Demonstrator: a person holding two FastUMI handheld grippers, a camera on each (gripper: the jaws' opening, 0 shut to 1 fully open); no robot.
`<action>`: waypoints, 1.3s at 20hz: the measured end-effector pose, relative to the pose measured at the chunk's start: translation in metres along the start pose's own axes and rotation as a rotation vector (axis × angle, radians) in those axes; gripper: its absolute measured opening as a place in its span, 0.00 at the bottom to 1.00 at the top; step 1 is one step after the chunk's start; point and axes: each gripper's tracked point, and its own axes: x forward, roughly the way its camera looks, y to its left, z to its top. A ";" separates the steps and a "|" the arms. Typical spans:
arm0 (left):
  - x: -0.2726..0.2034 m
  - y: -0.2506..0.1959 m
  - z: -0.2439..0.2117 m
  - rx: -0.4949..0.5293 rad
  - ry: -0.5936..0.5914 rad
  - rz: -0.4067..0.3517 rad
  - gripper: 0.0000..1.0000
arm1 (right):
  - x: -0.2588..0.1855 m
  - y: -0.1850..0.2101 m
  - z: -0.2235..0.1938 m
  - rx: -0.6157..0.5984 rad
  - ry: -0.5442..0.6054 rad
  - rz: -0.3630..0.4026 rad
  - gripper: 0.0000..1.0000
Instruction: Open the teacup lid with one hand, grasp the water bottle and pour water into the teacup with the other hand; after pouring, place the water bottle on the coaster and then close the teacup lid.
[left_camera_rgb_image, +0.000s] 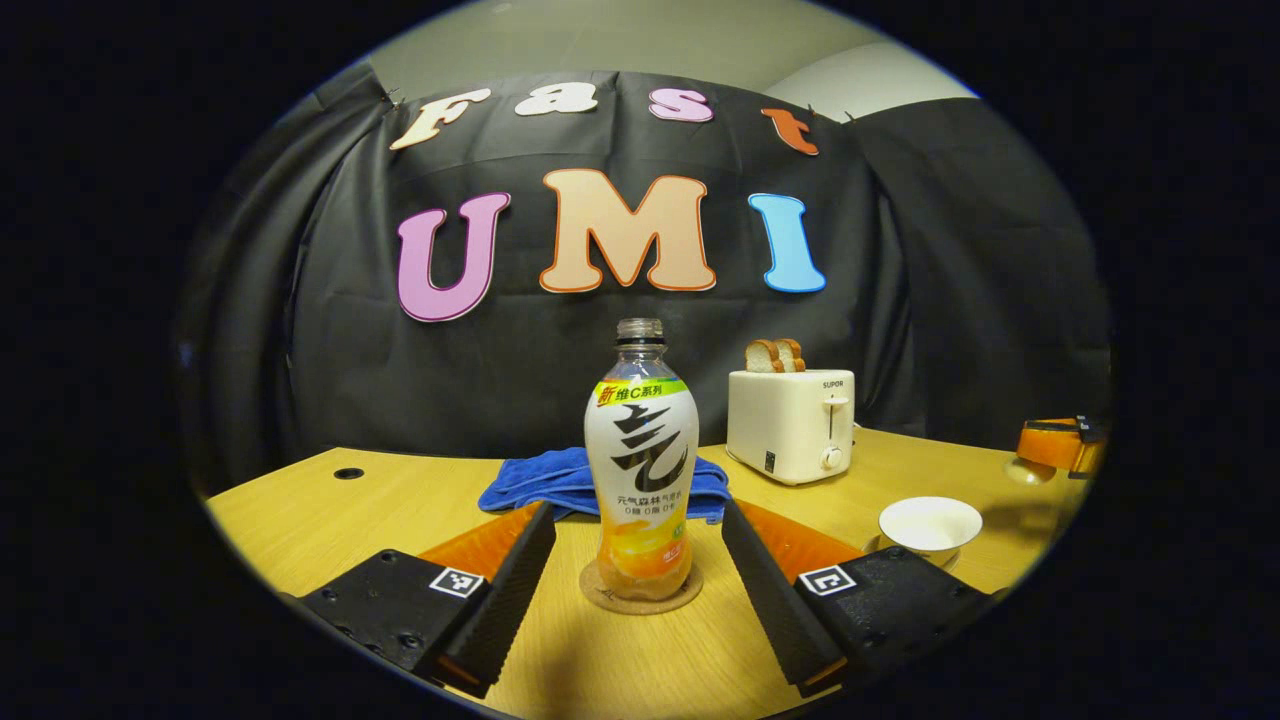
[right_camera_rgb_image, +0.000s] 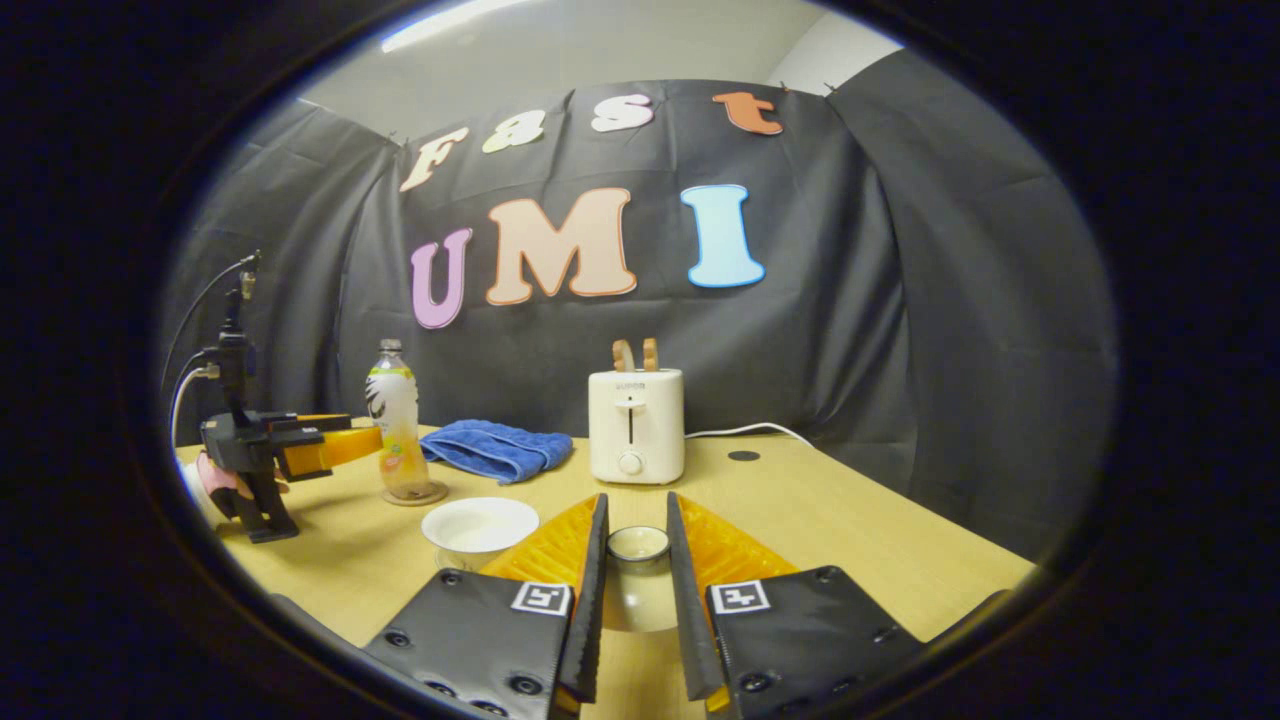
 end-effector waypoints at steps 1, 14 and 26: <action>-0.006 0.004 0.001 0.003 -0.002 0.012 0.98 | 0.000 0.002 0.001 0.000 0.000 0.005 0.36; -0.058 0.049 0.002 0.005 -0.001 0.162 0.98 | 0.045 0.083 -0.004 0.002 0.009 0.190 0.36; -0.065 0.058 0.001 0.006 0.001 0.202 0.98 | 0.069 0.124 -0.018 -0.015 0.091 0.290 0.37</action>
